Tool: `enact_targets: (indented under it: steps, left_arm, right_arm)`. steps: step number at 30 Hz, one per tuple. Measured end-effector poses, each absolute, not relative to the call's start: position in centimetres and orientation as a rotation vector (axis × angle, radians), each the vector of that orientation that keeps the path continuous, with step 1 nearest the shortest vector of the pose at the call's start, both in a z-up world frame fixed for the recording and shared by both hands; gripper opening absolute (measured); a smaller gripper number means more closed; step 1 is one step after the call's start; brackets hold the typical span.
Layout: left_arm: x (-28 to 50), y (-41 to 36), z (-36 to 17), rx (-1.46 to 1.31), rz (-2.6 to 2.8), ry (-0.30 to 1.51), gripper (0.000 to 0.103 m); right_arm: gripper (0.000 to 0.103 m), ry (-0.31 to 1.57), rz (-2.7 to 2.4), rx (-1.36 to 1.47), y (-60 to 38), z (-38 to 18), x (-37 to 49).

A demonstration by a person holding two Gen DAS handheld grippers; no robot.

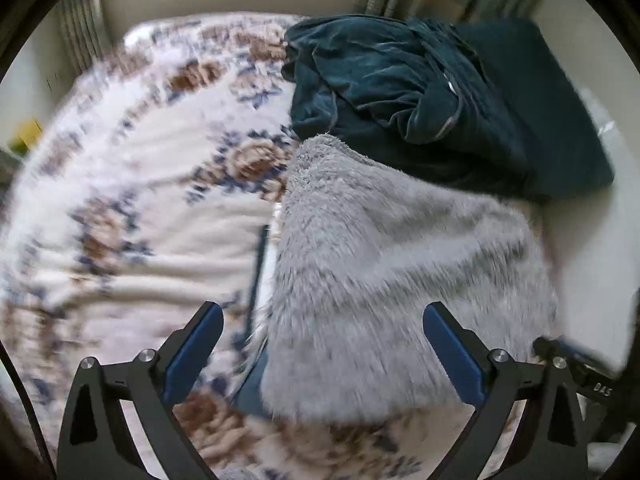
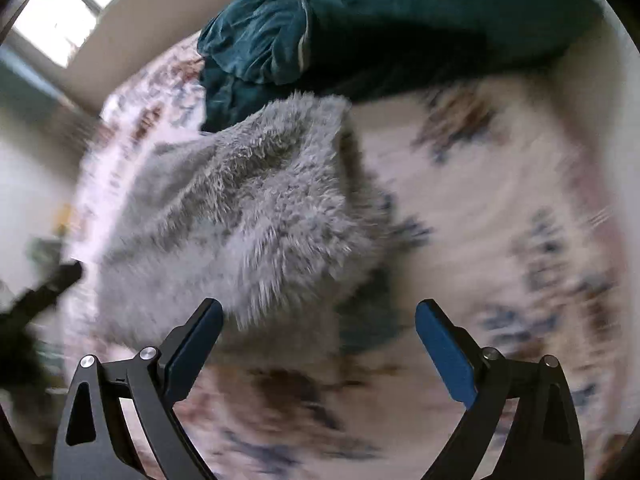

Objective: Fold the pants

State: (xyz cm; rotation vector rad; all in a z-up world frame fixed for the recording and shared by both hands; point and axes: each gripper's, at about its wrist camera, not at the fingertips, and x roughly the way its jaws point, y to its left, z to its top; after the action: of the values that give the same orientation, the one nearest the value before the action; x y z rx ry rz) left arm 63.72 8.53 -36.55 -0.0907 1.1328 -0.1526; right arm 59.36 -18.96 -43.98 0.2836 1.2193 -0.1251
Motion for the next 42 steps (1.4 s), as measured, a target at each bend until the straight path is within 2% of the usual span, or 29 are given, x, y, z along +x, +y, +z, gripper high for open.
enact_targets:
  steps: [4, 8, 18, 31, 42]
  left_arm:
    - [59.8, 7.0, -34.0, 0.011, -0.094, 1.102, 0.102]
    - [56.8, 6.4, -32.4, 0.033, -0.08, 1.078, 0.102]
    - [45.7, 5.9, -24.2, 0.047, -0.042, 0.976, 0.102]
    - [30.0, 6.7, -13.1, 0.011, -0.014, 0.809, 0.102]
    - [20.5, 8.2, -6.7, 0.016, -0.016, 0.737, 0.102]
  right_arm:
    - [0.099, 1.163, -0.21, 0.136, -17.2, -38.8, 55.7]
    - [0.099, 1.126, -0.231, 0.107, -16.2, -35.1, 51.3]
    - [0.099, 0.997, -0.195, 0.072, -14.5, -22.1, 39.1]
    - [0.099, 0.852, -0.117, 0.034, -13.2, -9.6, 22.4]
    - [0.099, 0.738, -0.087, 0.023, -11.7, -0.1, 10.1]
